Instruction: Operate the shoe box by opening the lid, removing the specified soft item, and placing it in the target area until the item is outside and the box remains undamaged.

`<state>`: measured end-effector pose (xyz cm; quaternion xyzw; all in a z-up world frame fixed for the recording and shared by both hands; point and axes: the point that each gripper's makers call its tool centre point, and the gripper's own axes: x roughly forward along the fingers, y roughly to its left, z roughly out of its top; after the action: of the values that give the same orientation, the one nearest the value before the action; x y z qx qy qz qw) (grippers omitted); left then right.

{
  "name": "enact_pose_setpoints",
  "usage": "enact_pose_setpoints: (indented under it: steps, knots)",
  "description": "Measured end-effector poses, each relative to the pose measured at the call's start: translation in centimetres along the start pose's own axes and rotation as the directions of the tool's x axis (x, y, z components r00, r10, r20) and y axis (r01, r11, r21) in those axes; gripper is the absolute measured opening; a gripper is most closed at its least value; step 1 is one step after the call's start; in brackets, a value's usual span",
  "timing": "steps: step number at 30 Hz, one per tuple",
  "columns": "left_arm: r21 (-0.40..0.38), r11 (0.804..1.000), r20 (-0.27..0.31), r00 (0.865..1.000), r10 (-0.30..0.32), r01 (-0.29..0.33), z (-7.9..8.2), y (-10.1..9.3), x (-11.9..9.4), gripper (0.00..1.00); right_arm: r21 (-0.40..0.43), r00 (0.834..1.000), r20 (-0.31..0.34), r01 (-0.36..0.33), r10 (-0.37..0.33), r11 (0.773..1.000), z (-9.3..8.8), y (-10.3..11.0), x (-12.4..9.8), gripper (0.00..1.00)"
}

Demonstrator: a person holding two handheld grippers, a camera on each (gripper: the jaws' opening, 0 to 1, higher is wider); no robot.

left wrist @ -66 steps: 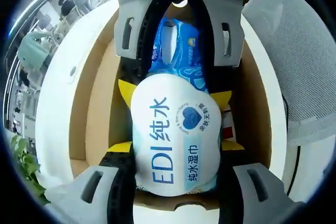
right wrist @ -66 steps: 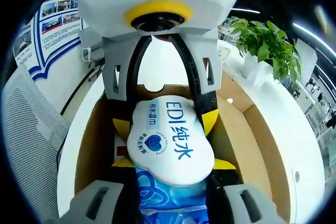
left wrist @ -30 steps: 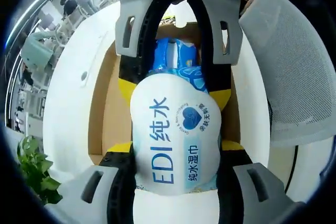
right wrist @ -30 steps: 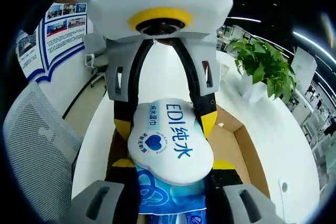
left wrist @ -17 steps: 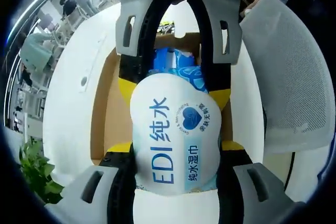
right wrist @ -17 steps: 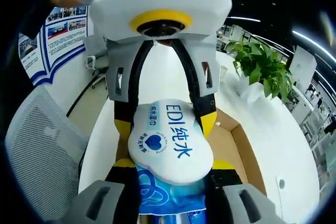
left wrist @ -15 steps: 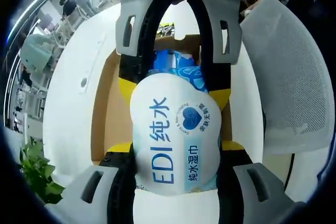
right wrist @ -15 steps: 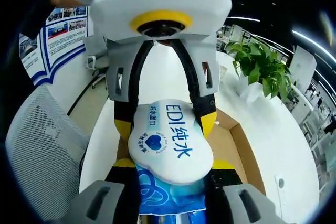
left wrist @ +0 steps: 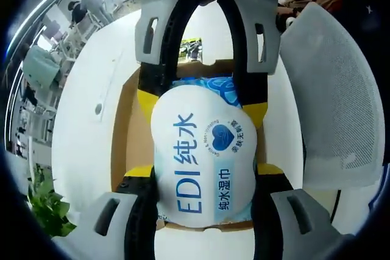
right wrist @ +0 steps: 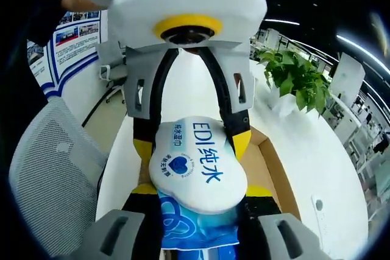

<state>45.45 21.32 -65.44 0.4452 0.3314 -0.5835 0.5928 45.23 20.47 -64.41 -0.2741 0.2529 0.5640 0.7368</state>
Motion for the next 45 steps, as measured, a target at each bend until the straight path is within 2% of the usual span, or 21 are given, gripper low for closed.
enact_pose_setpoints:
  steps: [9, 45]
  knots:
    - [0.011, 1.0, 0.014, 1.0, -0.009, 0.009, 1.6, -0.3, 0.5, 0.61, 0.008, 1.0, -0.01, 0.007, -0.007, 1.0, -1.1, 0.0, -1.3, 0.43]
    - [0.062, 0.998, 0.066, 0.998, -0.02, 0.016, 9.2, 0.7, 2.9, 0.61, 0.025, 0.998, -0.038, 0.056, -0.055, 0.998, -5.7, -1.9, -7.5, 0.43]
